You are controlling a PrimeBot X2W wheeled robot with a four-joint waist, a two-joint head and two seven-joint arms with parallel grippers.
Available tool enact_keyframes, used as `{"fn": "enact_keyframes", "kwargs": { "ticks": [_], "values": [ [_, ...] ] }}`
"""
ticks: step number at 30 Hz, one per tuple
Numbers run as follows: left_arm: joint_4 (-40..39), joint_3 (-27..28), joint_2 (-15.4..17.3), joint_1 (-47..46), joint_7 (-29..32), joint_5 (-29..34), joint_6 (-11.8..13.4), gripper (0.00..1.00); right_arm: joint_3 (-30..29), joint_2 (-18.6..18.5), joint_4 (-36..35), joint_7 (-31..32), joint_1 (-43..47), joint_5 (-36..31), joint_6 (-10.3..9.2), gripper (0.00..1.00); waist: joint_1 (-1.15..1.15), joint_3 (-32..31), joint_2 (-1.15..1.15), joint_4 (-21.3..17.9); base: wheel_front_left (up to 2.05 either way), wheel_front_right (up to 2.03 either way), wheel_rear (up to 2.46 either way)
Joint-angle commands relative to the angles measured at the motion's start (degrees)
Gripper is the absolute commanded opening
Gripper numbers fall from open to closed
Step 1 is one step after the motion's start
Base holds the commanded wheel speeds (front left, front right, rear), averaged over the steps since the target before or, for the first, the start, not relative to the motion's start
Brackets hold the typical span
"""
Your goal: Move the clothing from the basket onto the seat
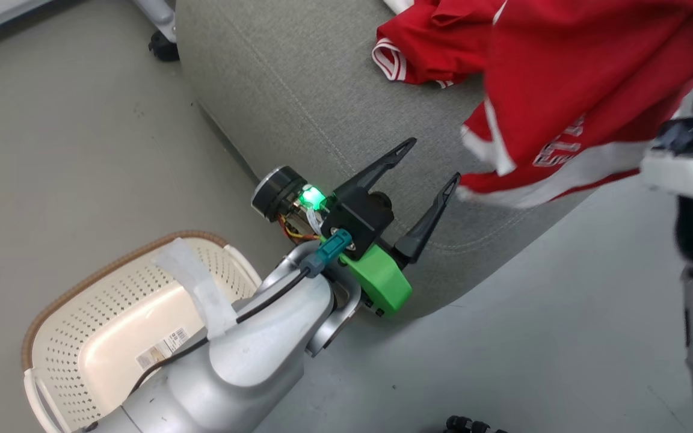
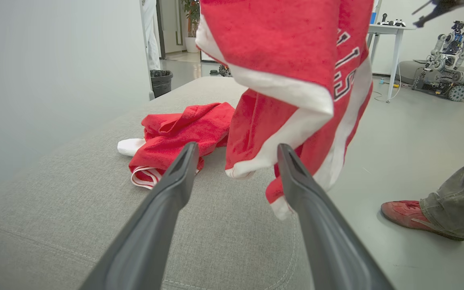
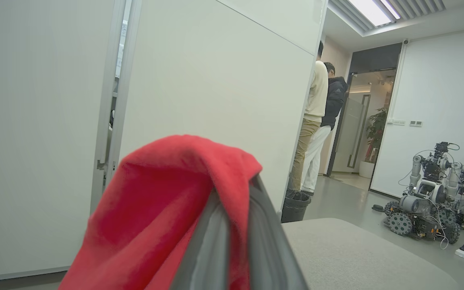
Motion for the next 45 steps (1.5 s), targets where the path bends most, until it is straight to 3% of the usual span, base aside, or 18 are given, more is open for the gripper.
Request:
{"fn": "enact_keyframes", "kwargs": {
  "ticks": [1, 8, 14, 23, 29, 33, 34, 35, 40, 45],
  "values": [
    [-1.2, 0.4, 1.0, -1.4, 0.1, 1.0, 0.6, 1.0, -1.2, -1.3, 1.2, -0.2, -3.4, 1.0, -0.1, 0.0, 0.0, 5.4, 0.0, 4.4, 0.0, 0.0, 0.0],
    [-7.8, 0.5, 3.5, -4.8, 2.8, 2.9, 2.0, 1.0, -3.7, -9.2, 11.4, -0.2, -20.3, 7.7, -0.1, 0.0, 0.0, 14.1, 0.0, 8.7, 0.0, 0.0, 0.0],
    [-12.2, 0.4, 5.5, -7.4, 5.0, 5.0, 2.9, 1.0, -4.1, -13.4, 18.4, -0.2, -31.2, 10.2, -0.1, 0.0, 0.0, 20.8, 0.0, 10.6, 0.0, 0.0, 0.0],
    [-15.3, 0.4, 7.2, -9.2, 7.2, 6.1, 3.8, 1.0, -2.3, -14.8, 26.6, -0.2, -35.3, 10.4, -0.1, 0.0, 0.0, 26.1, 0.0, 11.8, 0.0, 0.0, 0.0],
    [-15.4, 0.6, 7.7, -9.2, 6.7, 6.4, 4.6, 1.0, -2.2, -13.4, 32.7, -0.2, -31.7, 7.8, -0.1, 0.0, 0.0, 27.0, 0.0, 11.8, 0.0, 0.0, 0.0],
    [-15.1, 1.0, 8.0, -8.4, 6.2, 6.5, 5.7, 1.0, -3.9, -11.3, 33.2, -0.2, -28.8, 5.9, -0.1, 0.0, 0.0, 26.1, 0.0, 11.5, 0.0, 0.0, 0.0],
    [-15.1, 1.0, 8.1, -8.0, 5.9, 6.2, 5.9, 1.0, -4.5, -10.5, 32.7, -0.2, -28.0, 5.8, -0.1, 0.38, 0.0, 25.7, 0.0, 11.4, 0.0, 0.0, 0.0],
    [-14.8, 1.1, 8.2, -7.4, 5.6, 5.9, 6.0, 1.0, -4.8, -9.6, 32.1, -0.2, -26.8, 5.4, -0.1, 1.0, 0.0, 25.0, 0.0, 11.2, 0.0, 0.0, 0.0],
    [-13.0, 1.9, 8.2, -4.8, 3.1, 3.6, 5.9, 1.0, -5.8, -6.6, 25.1, -0.2, -21.5, 2.9, -0.1, 1.0, 0.0, 21.0, 0.0, 10.9, 0.0, 0.0, 0.0],
    [-8.9, 3.7, 8.0, -1.2, -0.4, 1.0, 6.6, 1.0, -3.1, -3.8, 19.0, -0.2, -14.5, 3.0, -0.1, 1.0, 0.0, 15.6, 0.0, 11.4, 0.0, 0.0, 0.0]
  ]
}}
